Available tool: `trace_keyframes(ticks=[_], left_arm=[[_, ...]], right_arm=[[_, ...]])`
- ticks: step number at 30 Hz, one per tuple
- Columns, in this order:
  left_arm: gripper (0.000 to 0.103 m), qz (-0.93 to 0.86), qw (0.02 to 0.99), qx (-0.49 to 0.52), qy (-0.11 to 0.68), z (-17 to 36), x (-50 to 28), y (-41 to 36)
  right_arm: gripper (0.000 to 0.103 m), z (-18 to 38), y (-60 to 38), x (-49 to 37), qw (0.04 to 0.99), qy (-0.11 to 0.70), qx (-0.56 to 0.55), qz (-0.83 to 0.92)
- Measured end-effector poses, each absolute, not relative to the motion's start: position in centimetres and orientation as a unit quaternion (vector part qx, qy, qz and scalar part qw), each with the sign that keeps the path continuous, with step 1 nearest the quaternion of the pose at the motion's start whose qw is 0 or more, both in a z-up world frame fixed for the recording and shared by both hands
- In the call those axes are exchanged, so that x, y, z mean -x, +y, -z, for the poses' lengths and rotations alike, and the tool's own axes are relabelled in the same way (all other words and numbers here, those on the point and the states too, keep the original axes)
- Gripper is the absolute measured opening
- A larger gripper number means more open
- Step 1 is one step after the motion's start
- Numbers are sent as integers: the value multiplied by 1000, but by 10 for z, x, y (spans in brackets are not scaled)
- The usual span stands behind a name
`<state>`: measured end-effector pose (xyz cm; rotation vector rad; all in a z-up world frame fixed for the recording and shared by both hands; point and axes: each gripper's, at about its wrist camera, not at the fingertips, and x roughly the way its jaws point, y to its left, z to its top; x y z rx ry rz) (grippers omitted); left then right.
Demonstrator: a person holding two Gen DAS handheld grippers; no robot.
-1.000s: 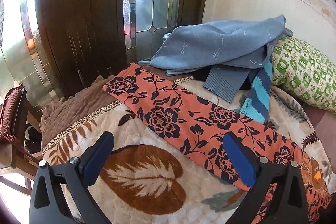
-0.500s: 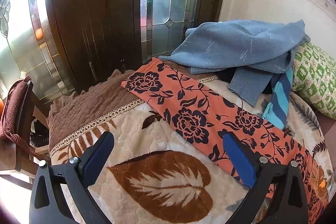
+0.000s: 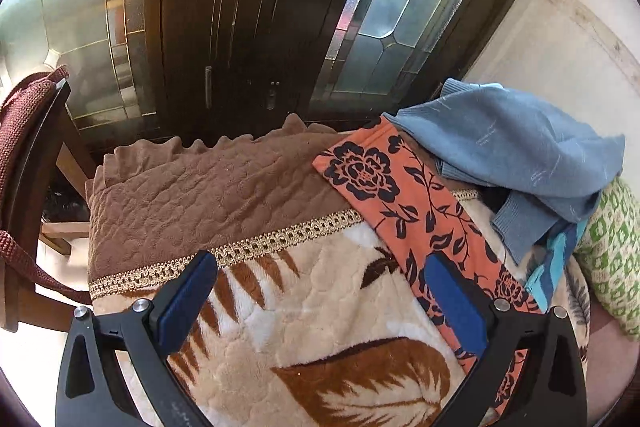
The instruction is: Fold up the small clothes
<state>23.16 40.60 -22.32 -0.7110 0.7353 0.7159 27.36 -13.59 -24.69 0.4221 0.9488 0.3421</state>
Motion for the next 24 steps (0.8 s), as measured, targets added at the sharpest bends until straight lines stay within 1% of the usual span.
trace_keyframes(ticks=[3,6,9,11,13,16,19,21,23,24], left_arm=[[103,-320,813,353,336,229,-240,418],[103,-271,814,386,339,235,-253,433],[103,-236,815,398,348,237,-269,445],[101,-213,819,393,360,240,-284,448],[87,-184,817,397,375,246,-299,450],[74,-146,801,422,398,261,-317,453],[70,-145,799,419,406,265,-327,450],[70,-150,802,411,408,264,-332,448],[58,-153,804,411,403,264,-339,449],[45,-154,802,413,404,266,-344,451]], right_arm=[[34,268,-157,-252,841,453,-238,-177],[32,281,-174,-244,830,425,-303,-195],[32,285,-171,-251,833,424,-293,-203],[33,286,-171,-251,833,418,-297,-208],[32,289,-176,-251,827,413,-314,-216],[32,291,-175,-252,826,410,-318,-220],[32,293,-177,-252,824,408,-323,-223],[32,294,-178,-252,823,406,-327,-226],[32,295,-179,-252,822,404,-331,-229],[32,295,-180,-252,821,403,-333,-230]])
